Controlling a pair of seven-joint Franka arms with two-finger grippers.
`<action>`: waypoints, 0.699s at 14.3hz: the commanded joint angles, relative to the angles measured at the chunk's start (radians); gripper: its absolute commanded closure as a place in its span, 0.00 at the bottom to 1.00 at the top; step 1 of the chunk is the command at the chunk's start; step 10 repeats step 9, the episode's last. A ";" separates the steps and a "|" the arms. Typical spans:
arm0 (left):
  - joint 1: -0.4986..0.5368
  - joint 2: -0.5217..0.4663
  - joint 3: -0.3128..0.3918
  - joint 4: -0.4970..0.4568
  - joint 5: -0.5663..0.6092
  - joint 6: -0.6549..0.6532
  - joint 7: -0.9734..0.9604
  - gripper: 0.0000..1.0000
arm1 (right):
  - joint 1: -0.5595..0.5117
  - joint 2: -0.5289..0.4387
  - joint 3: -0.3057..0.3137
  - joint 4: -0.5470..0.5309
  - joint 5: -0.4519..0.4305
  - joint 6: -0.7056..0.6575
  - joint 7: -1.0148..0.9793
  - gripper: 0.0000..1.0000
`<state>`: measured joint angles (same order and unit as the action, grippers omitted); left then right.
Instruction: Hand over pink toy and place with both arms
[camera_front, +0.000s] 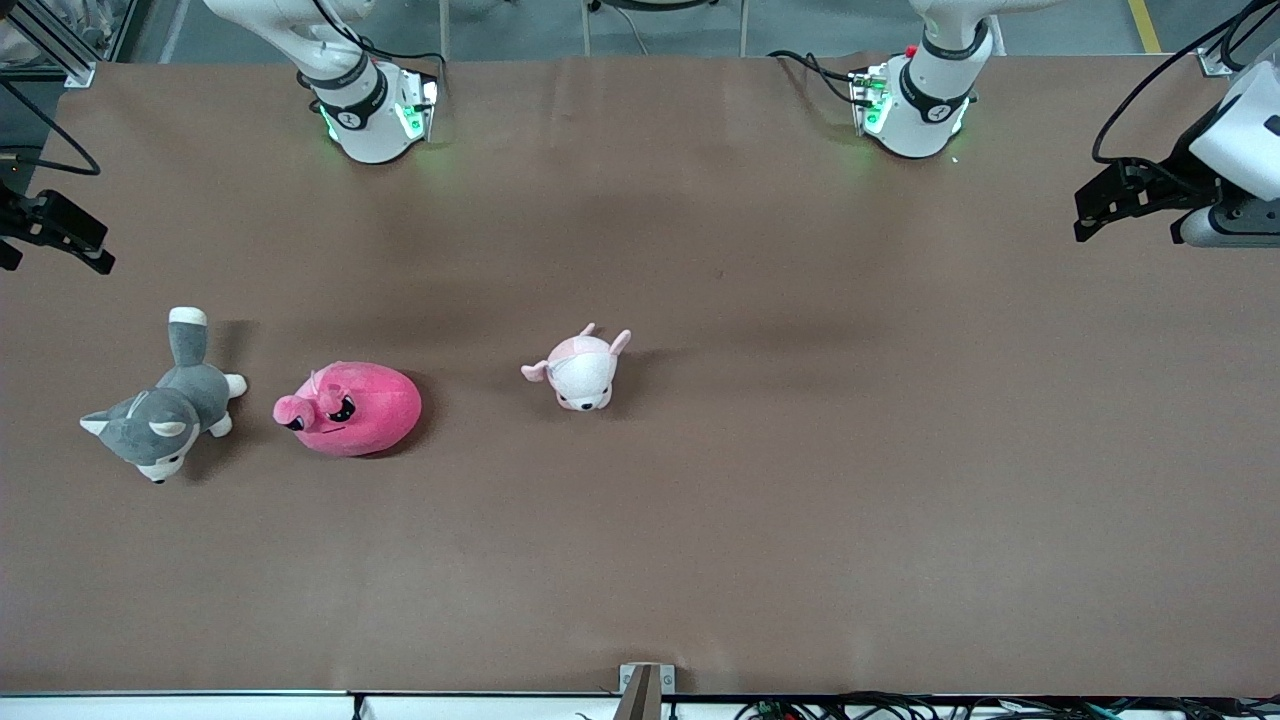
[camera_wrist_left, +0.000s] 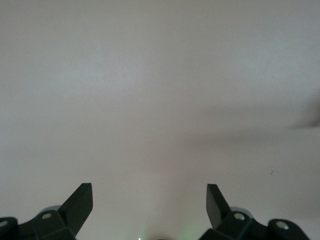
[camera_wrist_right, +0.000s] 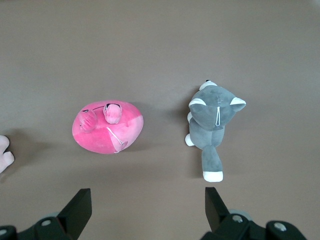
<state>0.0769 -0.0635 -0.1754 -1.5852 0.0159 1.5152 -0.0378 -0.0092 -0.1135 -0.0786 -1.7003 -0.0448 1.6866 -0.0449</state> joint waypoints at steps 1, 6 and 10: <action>0.012 0.001 0.002 0.017 -0.001 -0.015 -0.002 0.00 | 0.009 -0.020 -0.004 -0.032 -0.024 0.013 0.016 0.00; 0.029 0.008 0.001 0.039 -0.005 -0.012 -0.001 0.00 | 0.011 -0.020 -0.004 -0.030 -0.024 0.012 0.016 0.00; 0.029 0.010 0.001 0.039 -0.010 -0.013 0.001 0.00 | 0.011 -0.020 -0.004 -0.030 -0.024 0.008 0.016 0.00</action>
